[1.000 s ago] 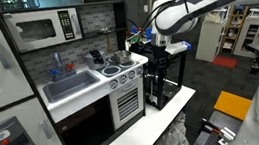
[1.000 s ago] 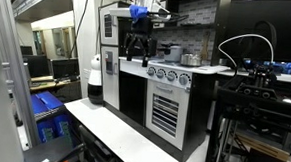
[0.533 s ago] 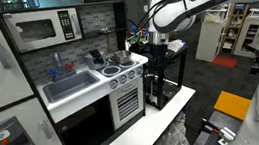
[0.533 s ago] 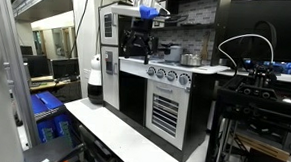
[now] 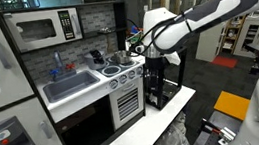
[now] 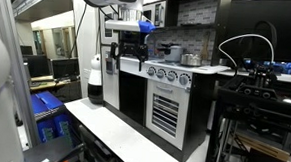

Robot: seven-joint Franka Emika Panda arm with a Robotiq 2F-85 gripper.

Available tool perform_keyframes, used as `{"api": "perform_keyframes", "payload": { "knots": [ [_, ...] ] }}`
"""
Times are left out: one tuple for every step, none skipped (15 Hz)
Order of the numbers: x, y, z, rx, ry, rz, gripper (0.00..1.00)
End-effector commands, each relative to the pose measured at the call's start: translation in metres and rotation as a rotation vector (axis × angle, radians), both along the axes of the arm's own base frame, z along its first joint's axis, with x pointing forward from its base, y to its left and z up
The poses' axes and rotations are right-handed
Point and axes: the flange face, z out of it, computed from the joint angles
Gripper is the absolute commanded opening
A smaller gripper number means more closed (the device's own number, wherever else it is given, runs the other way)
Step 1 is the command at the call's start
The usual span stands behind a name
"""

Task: Move the pot from the stove and put it in the stove cabinet

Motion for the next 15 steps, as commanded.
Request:
{"api": "perform_keyframes", "payload": {
  "knots": [
    [-0.016,0.008,-0.028,-0.065,-0.09,0.169,1.0],
    [-0.018,0.01,-0.036,-0.081,-0.123,0.209,1.0],
    [-0.02,0.011,-0.046,-0.095,-0.16,0.244,1.0],
    [-0.022,0.012,-0.055,-0.109,-0.204,0.275,1.0],
    [-0.023,0.012,-0.063,-0.118,-0.252,0.303,1.0],
    [-0.024,0.013,-0.066,-0.123,-0.305,0.327,1.0],
    [-0.025,0.013,-0.069,-0.125,-0.358,0.356,1.0],
    [-0.025,0.012,-0.069,-0.117,-0.418,0.379,1.0],
    [-0.025,0.012,-0.067,-0.102,-0.477,0.389,1.0],
    [-0.011,0.013,-0.065,-0.08,-0.532,0.39,1.0],
    [-0.009,0.01,-0.07,-0.062,-0.568,0.397,1.0],
    [-0.005,0.005,-0.075,-0.047,-0.599,0.4,1.0],
    [-0.003,0.0,-0.078,-0.043,-0.611,0.402,1.0],
    [-0.002,-0.008,-0.085,-0.056,-0.581,0.392,1.0],
    [-0.006,0.005,-0.071,-0.053,-0.588,0.384,1.0]
  ]
}}
